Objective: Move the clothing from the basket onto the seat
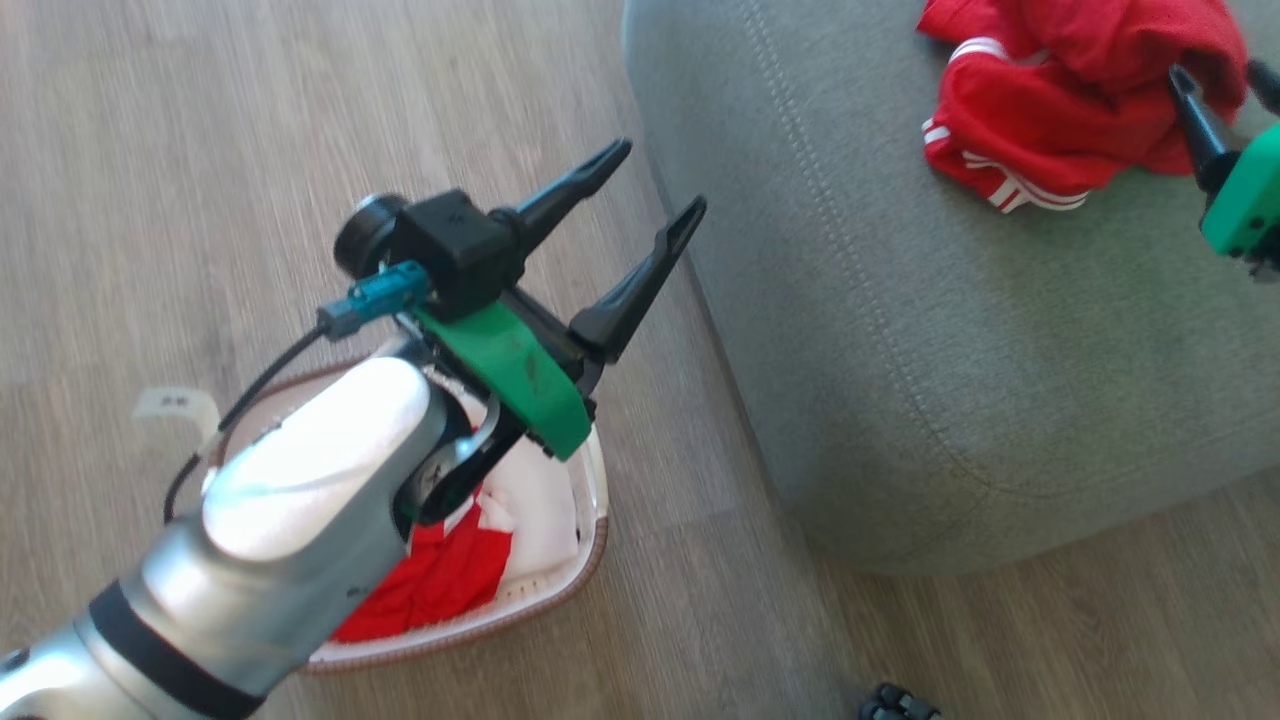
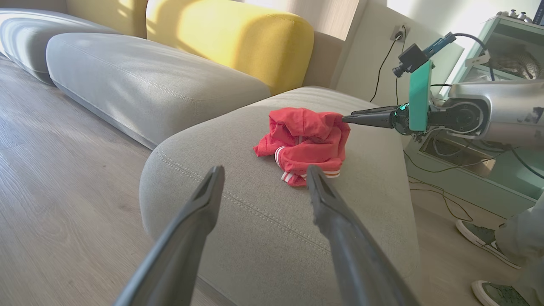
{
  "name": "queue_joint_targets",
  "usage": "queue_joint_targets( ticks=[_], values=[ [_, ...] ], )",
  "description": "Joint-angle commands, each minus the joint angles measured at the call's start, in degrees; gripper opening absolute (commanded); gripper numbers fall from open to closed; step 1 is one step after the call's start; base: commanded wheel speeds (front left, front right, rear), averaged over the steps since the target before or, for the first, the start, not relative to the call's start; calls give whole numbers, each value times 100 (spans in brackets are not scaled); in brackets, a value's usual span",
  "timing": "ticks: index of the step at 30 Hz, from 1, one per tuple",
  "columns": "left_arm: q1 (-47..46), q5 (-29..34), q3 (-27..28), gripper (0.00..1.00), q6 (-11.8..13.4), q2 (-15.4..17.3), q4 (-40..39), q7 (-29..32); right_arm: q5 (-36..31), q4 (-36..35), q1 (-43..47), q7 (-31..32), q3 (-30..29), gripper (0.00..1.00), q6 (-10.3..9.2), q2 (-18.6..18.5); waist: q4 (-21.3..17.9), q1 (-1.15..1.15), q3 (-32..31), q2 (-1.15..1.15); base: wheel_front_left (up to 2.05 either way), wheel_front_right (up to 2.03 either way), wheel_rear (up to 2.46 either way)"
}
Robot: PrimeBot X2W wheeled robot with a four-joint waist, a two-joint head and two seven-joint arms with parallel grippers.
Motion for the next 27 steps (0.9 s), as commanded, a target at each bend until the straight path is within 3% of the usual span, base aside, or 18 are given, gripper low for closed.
queue_joint_targets(
  ticks=[1,16,23,27],
  values=[
    [-6,-60,235,100,51,73,-129,-78,94,-242,196,44,80,100,-1,-227,-55,0,-240,0,0,0,0],
    [713,-298,293,100,253,62,-95,-336,-42,-1509,756,-623,-35,100,-1,-669,83,0,-1344,0,0,0,0],
    [1142,-414,523,100,450,156,-93,-446,-379,-2411,1544,-917,-577,100,-1,-706,469,0,-1760,0,0,0,0],
    [1382,-444,712,100,570,226,-149,-486,-619,-3011,2154,-957,-1045,100,-1,-550,724,0,-1935,0,0,0,0]
  ],
)
